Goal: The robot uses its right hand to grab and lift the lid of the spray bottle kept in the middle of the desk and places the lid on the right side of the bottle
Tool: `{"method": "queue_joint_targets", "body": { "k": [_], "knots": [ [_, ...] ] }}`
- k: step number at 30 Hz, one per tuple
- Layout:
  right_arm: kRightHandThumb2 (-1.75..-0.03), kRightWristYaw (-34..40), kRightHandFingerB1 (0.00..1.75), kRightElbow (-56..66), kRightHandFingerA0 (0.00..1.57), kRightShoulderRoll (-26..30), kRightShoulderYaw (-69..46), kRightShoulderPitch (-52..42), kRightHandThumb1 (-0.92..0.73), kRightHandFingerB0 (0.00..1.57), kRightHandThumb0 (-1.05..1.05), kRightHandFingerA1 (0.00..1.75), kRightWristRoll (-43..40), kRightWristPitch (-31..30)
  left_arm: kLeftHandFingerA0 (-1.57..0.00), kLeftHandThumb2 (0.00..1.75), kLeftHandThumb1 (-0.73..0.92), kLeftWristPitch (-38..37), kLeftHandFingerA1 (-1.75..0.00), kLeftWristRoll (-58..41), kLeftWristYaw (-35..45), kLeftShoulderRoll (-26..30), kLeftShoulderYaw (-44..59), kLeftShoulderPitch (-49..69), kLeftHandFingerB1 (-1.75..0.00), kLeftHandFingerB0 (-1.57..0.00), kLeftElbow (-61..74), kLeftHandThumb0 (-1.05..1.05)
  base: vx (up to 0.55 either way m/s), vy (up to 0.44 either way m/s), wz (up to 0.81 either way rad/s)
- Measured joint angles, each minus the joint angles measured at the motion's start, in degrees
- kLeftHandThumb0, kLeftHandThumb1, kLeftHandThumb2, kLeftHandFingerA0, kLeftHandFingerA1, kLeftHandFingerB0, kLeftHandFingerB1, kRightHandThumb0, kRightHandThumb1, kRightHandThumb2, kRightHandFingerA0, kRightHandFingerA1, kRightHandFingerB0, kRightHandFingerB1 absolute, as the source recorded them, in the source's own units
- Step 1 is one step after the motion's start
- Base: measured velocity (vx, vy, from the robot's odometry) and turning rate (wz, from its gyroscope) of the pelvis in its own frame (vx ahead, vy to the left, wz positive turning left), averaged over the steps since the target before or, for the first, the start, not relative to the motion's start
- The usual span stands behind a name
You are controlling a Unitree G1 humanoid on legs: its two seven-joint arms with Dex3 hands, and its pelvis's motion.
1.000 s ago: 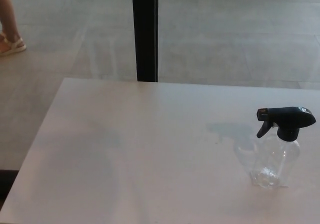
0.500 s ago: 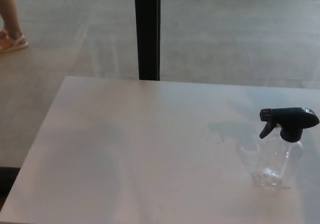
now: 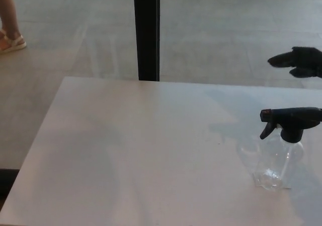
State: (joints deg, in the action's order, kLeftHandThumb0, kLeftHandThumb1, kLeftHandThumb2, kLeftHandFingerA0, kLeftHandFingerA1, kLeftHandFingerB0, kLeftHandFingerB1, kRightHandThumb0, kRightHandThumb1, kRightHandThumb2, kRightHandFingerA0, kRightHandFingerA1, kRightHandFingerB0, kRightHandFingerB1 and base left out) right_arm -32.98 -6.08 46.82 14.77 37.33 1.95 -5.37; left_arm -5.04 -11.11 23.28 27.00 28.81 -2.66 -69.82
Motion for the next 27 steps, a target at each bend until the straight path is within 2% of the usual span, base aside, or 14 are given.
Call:
{"method": "queue_joint_targets", "body": {
  "k": [7,8,9,10,11,12,16,17,18,19,22,23,25,27],
  "knots": [
    [-0.64,-4.4,0.28,2.1,0.16,0.9,5.4,2.6,-0.78,0.20,-0.88,0.37,5.2,-3.5,-0.57,0.65,0.83,-0.6,-0.53,-0.6,0.5,0.3,-0.1,0.3,-0.41,-0.42,0.0,-0.86,0.00,0.000,0.00],
    [-1.03,-4.9,0.41,2.2,0.18,0.9,6.3,2.8,-0.61,0.16,-0.87,0.49,6.1,-3.8,-0.60,0.65,0.83,-0.6,-0.52,-0.6,0.5,0.3,-0.1,0.3,-0.40,-0.43,0.0,-0.85,0.00,0.000,0.00],
    [-0.66,-5.1,0.29,2.3,0.25,1.0,7.0,3.0,-0.80,0.26,-0.91,0.39,6.9,-3.8,-0.60,0.65,0.83,-0.6,-0.53,-0.6,0.5,0.3,-0.2,0.3,-0.41,-0.43,0.0,-0.84,0.00,0.000,0.00],
    [-1.04,-5.3,0.43,2.4,0.19,1.0,7.6,3.1,-0.62,0.19,-0.86,0.51,7.7,-3.9,-0.60,0.65,0.83,-0.6,-0.52,-0.6,0.5,0.3,-0.2,0.3,-0.40,-0.43,0.0,-0.84,0.00,0.000,0.00],
    [-1.04,-5.4,0.43,2.4,0.19,1.1,8.2,3.2,-0.62,0.19,-0.86,0.51,8.5,-3.9,-0.60,0.65,0.83,-0.6,-0.52,-0.6,0.5,0.3,-0.2,0.3,-0.40,-0.43,0.0,-0.84,0.00,0.000,0.00],
    [-0.64,-5.5,0.31,2.5,0.28,1.1,8.9,3.2,-0.79,0.32,-0.88,0.44,9.5,-3.9,-0.60,0.65,0.83,-0.6,-0.52,-0.6,0.5,0.3,-0.2,0.3,-0.40,-0.43,0.0,-0.83,0.00,0.000,0.00],
    [-0.97,-5.6,0.51,3.2,0.53,1.1,10.7,3.2,-0.58,0.41,-0.71,0.62,12.5,-3.9,-0.60,0.65,0.83,-0.6,-0.53,-0.6,0.5,0.3,-0.3,0.3,-0.41,-0.43,0.0,-0.83,0.00,0.000,0.00],
    [-0.62,-5.6,0.38,3.6,0.70,1.1,11.2,3.2,-0.71,0.52,-0.68,0.65,13.4,-3.9,-0.60,0.65,0.83,-0.6,-0.53,-0.6,0.5,0.3,-0.3,0.3,-0.41,-0.43,0.0,-0.84,0.00,0.000,0.00],
    [-0.62,-5.6,0.38,3.9,0.70,1.1,11.6,3.2,-0.71,0.52,-0.68,0.65,14.3,-4.0,-0.60,0.65,0.83,-0.6,-0.53,-0.6,0.5,0.3,-0.3,0.3,-0.41,-0.43,0.0,-0.84,0.00,0.000,0.00],
    [-0.62,-5.6,0.39,4.3,0.86,1.1,11.9,3.2,-0.71,0.55,-0.60,0.90,15.3,-4.0,-0.60,0.65,0.83,-0.6,-0.54,-0.6,0.5,0.3,-0.4,0.3,-0.42,-0.43,0.0,-0.85,0.00,0.000,0.00],
    [-0.61,-5.1,0.40,5.2,0.87,1.1,12.3,3.2,-0.71,0.57,-0.54,0.97,17.7,-4.0,-0.60,0.65,0.83,-0.6,-0.54,-0.6,0.5,0.3,-0.4,0.3,-0.41,-0.42,0.0,-0.85,0.00,0.000,0.00],
    [-0.64,-4.9,0.43,5.6,0.84,1.1,12.3,3.2,-0.68,0.65,-0.41,1.50,18.5,-4.0,-0.61,0.65,0.83,-0.6,-0.54,-0.6,0.5,0.3,-0.4,0.3,-0.41,-0.43,0.0,-0.85,0.00,0.000,0.00],
    [-0.61,-4.2,0.43,6.3,0.82,1.1,12.4,3.1,-0.69,0.69,-0.29,1.70,20.1,-3.9,-0.60,0.65,0.83,-0.6,-0.53,-0.6,0.5,0.3,-0.4,0.3,-0.41,-0.43,0.0,-0.84,0.00,0.000,0.00],
    [-0.60,-3.3,0.44,6.8,0.82,1.1,12.5,3.0,-0.67,0.73,-0.28,1.70,21.7,-3.8,-0.61,0.65,0.83,-0.6,-0.53,-0.6,0.5,0.3,-0.4,0.3,-0.41,-0.43,-0.1,-0.84,0.00,0.000,0.00]
  ]
}}
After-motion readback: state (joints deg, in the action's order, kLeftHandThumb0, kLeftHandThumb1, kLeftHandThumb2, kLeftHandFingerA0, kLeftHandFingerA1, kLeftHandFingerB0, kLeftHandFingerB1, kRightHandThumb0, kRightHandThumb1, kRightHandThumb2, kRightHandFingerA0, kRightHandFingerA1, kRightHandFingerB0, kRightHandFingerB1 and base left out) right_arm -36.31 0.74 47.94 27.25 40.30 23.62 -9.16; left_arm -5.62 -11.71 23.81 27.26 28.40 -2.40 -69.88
